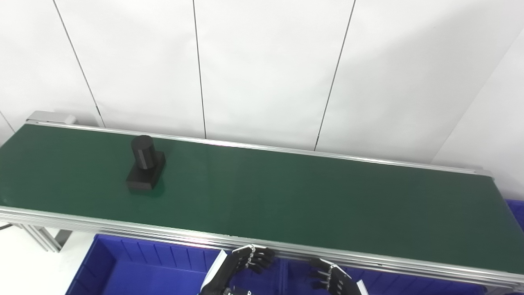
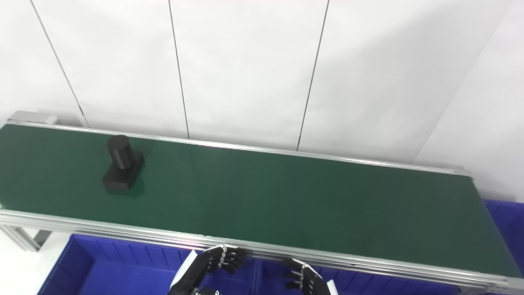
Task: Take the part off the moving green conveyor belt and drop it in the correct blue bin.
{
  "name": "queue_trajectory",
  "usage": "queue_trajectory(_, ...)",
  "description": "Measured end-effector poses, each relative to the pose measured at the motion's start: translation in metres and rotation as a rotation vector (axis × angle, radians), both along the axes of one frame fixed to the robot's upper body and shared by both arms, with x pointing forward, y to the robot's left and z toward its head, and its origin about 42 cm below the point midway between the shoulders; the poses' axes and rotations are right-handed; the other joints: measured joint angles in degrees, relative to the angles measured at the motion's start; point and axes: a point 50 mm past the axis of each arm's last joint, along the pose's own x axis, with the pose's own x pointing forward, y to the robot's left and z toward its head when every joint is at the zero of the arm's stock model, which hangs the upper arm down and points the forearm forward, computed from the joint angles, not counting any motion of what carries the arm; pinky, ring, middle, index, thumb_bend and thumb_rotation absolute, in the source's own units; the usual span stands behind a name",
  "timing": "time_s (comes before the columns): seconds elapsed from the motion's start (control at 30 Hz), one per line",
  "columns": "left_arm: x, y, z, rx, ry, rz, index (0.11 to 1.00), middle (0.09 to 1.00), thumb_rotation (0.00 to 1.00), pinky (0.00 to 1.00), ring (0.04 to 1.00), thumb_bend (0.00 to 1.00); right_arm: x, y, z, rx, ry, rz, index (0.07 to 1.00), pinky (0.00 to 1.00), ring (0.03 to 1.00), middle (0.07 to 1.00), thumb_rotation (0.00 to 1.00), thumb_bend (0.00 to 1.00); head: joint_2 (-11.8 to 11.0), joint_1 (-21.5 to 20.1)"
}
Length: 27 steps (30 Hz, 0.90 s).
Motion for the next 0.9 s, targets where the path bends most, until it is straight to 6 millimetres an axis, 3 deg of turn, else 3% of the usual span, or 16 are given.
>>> queue_trajectory(0.13,-0.001,-0.001,-0.001,0.002,0.003,0.003,0.67,0.656,0.0,0.58,0.627,0.93,0.002,-0.001,0.006,0.003,-0.021,0.003,0.739,0.65,0.734,0.791,0.23,0.91,-0.09,0.26)
queue_trajectory(0.3,-0.001,-0.002,-0.002,0.001,0.006,0.004,0.668,0.657,0.0,0.58,0.628,0.93,0.009,-0.003,0.03,0.065,-0.112,0.009,0.754,0.64,0.729,0.794,0.22,0.91,-0.09,0.79)
queue_trajectory(0.57,0.001,-0.013,-0.006,0.021,0.01,-0.008,0.677,0.666,0.0,0.6,0.636,0.93,0.023,-0.004,0.063,0.197,-0.25,0.038,0.772,0.68,0.75,0.802,0.26,0.89,-0.44,8.16)
queue_trajectory(0.77,0.006,-0.026,-0.003,0.017,-0.003,-0.004,0.676,0.663,0.0,0.59,0.635,0.94,0.039,-0.003,0.074,0.219,-0.301,0.046,0.774,0.67,0.753,0.804,0.3,0.88,-0.61,9.93)
queue_trajectory(0.9,0.005,-0.03,-0.006,0.031,-0.001,-0.01,0.678,0.653,0.0,0.56,0.617,0.93,0.046,0.006,0.078,0.25,-0.32,0.062,0.766,0.66,0.738,0.796,0.25,0.87,-1.05,10.02)
